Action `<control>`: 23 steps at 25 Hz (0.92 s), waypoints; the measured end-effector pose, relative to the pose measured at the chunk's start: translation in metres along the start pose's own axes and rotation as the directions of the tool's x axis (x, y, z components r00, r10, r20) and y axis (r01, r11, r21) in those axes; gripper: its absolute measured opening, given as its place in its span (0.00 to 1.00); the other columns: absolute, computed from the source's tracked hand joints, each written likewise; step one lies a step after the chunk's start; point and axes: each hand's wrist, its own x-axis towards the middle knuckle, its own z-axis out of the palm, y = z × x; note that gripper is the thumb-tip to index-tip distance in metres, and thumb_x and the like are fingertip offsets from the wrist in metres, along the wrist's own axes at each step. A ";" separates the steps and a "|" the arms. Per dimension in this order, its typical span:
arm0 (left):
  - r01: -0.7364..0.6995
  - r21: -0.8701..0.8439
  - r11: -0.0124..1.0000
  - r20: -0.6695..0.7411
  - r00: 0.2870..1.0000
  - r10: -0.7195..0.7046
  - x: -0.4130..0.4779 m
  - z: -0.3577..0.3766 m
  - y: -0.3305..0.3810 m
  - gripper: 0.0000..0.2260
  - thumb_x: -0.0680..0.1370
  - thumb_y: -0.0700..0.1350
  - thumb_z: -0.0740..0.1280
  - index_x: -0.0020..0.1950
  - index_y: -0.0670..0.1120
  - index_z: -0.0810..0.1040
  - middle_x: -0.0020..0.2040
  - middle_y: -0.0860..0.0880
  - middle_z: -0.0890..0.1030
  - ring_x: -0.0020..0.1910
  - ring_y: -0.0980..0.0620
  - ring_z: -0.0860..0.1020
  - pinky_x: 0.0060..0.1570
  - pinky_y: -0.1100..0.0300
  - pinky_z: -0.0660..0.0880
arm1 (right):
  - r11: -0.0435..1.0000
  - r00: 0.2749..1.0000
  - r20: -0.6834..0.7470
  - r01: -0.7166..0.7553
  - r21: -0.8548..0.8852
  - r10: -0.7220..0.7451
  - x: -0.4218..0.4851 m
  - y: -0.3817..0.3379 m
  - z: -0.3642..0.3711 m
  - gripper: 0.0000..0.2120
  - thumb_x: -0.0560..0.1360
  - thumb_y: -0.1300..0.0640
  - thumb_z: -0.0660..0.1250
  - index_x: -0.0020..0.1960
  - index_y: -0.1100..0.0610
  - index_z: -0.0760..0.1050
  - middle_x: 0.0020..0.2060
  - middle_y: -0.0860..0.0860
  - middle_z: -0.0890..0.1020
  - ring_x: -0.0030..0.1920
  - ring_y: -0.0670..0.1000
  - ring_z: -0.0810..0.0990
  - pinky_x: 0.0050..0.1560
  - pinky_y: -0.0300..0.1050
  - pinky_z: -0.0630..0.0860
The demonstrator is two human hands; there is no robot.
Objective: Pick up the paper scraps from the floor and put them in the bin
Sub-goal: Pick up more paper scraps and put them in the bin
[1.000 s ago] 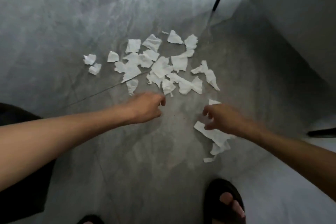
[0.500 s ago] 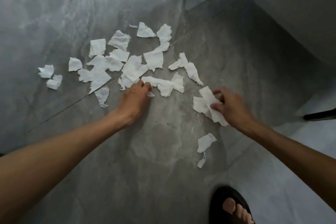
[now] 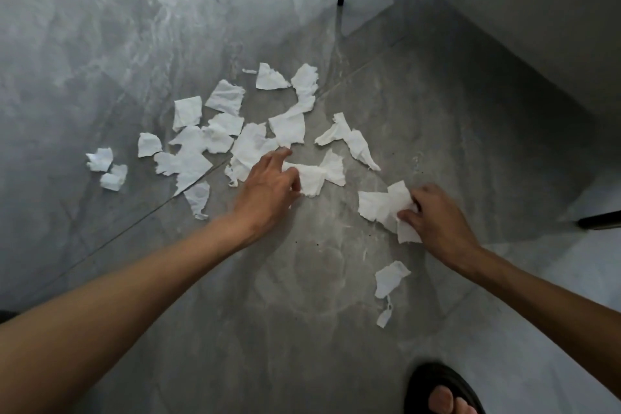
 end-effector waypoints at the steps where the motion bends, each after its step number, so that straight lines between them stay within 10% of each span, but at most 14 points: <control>1: 0.031 0.024 0.999 0.034 0.999 -0.032 0.008 0.002 0.006 0.06 0.75 0.43 0.68 0.50 0.44 0.78 0.72 0.40 0.67 0.70 0.40 0.65 0.66 0.48 0.66 | 1.000 1.000 -0.015 -0.013 0.022 0.013 -0.001 -0.001 -0.002 0.06 0.74 0.55 0.68 0.48 0.57 0.75 0.43 0.50 0.72 0.40 0.49 0.70 0.40 0.41 0.63; 8: -0.014 0.038 0.999 -0.015 1.000 0.015 0.014 0.018 0.012 0.01 0.77 0.40 0.63 0.47 0.43 0.74 0.46 0.42 0.77 0.47 0.41 0.75 0.38 0.53 0.67 | 0.948 0.990 -0.115 -0.038 0.317 0.079 -0.013 0.000 -0.022 0.06 0.74 0.56 0.68 0.47 0.51 0.71 0.37 0.41 0.74 0.35 0.39 0.72 0.30 0.30 0.64; 15: 0.001 -0.172 0.985 0.054 0.998 0.009 -0.005 0.007 0.013 0.17 0.73 0.39 0.69 0.61 0.45 0.71 0.51 0.40 0.82 0.48 0.40 0.79 0.46 0.50 0.75 | 0.930 0.852 0.429 0.361 -0.066 -0.300 -0.053 0.006 0.007 0.21 0.70 0.55 0.69 0.62 0.55 0.72 0.56 0.54 0.81 0.56 0.55 0.79 0.51 0.45 0.72; 23: -0.077 -0.197 0.977 0.095 0.991 0.097 -0.048 -0.099 0.016 0.05 0.71 0.39 0.70 0.45 0.45 0.82 0.29 0.56 0.73 0.31 0.55 0.71 0.32 0.64 0.65 | 0.952 0.911 0.288 0.305 0.008 -0.294 -0.050 -0.053 0.007 0.09 0.72 0.56 0.68 0.45 0.62 0.76 0.44 0.57 0.81 0.46 0.57 0.79 0.44 0.47 0.70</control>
